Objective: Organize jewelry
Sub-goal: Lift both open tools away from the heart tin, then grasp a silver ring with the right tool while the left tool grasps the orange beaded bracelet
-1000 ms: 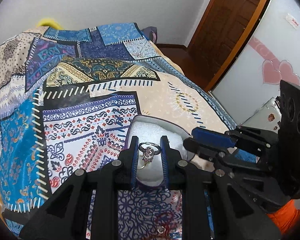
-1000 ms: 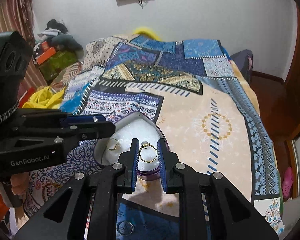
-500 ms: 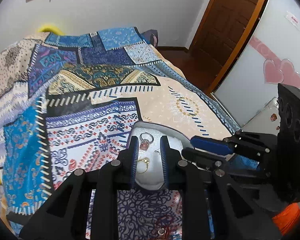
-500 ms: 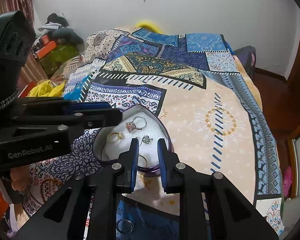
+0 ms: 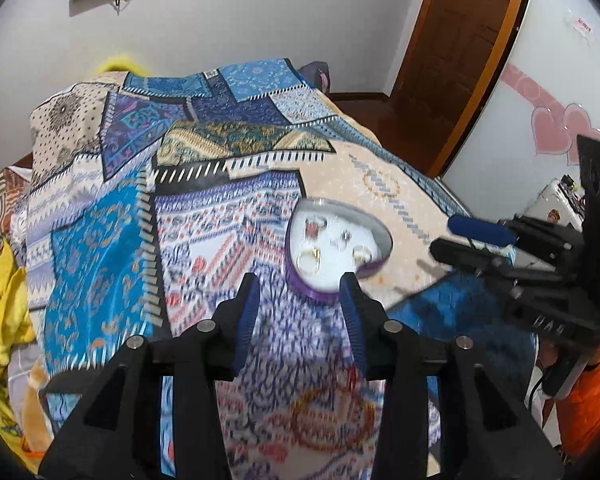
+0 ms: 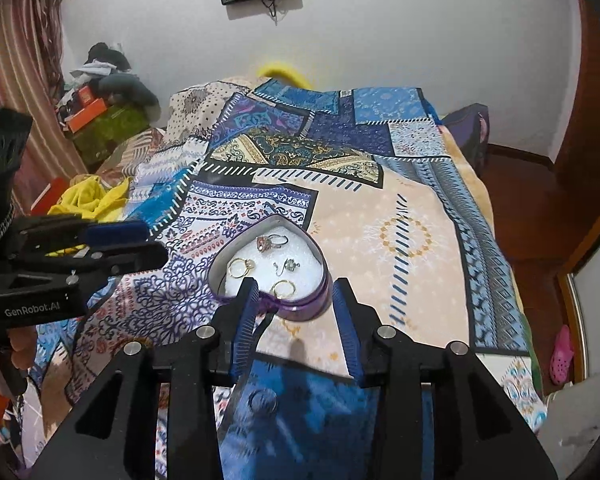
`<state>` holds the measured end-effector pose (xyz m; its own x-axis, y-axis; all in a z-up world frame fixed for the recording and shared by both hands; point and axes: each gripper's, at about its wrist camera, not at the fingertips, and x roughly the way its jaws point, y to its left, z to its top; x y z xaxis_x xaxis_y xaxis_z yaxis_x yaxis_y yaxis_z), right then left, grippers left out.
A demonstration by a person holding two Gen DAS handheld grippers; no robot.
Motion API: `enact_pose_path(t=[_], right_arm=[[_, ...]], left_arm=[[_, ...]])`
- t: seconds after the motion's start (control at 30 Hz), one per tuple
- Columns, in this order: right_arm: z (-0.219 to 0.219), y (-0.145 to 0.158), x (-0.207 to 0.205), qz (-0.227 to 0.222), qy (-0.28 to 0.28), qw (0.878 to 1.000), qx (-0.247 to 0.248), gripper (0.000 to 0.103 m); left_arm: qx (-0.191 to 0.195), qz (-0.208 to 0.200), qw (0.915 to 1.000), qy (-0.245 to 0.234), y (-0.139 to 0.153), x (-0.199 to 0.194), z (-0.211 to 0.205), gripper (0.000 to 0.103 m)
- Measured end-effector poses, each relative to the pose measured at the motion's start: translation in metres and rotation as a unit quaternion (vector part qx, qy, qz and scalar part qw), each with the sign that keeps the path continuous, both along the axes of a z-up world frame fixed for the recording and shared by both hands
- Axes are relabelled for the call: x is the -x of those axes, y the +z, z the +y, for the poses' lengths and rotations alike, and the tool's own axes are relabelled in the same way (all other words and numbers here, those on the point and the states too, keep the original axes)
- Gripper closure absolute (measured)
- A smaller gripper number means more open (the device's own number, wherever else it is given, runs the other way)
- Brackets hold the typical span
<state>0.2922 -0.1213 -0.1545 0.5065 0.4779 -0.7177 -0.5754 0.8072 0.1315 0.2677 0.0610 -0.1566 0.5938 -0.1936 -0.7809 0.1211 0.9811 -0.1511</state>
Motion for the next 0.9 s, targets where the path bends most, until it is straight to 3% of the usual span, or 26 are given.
enact_pose_path(t=[0.3, 0.57, 0.77, 0.9], right_arm=[[-0.005, -0.006, 0.03, 0.004, 0.001, 1.0, 0.009, 0.068], [-0.011, -0.039, 0.044, 0.045, -0.006, 0.999, 0.02, 0.068], [-0.008, -0.058, 0.05, 0.049, -0.019, 0.998, 0.039, 0.068], [-0.002, -0.06, 0.053, 0.032, -0.009, 0.998, 0.044, 0.068]], left_arm=[[-0.01, 0.023, 0.9997, 0.001, -0.02, 0.041, 0.002, 0.062], [-0.006, 0.047, 0.9989, 0.002, -0.048, 0.053, -0.001, 0.062], [-0.009, 0.037, 0.9993, -0.001, -0.053, 0.054, -0.003, 0.063], [-0.012, 0.032, 0.9994, 0.002, -0.06, 0.051, -0.003, 0.077]])
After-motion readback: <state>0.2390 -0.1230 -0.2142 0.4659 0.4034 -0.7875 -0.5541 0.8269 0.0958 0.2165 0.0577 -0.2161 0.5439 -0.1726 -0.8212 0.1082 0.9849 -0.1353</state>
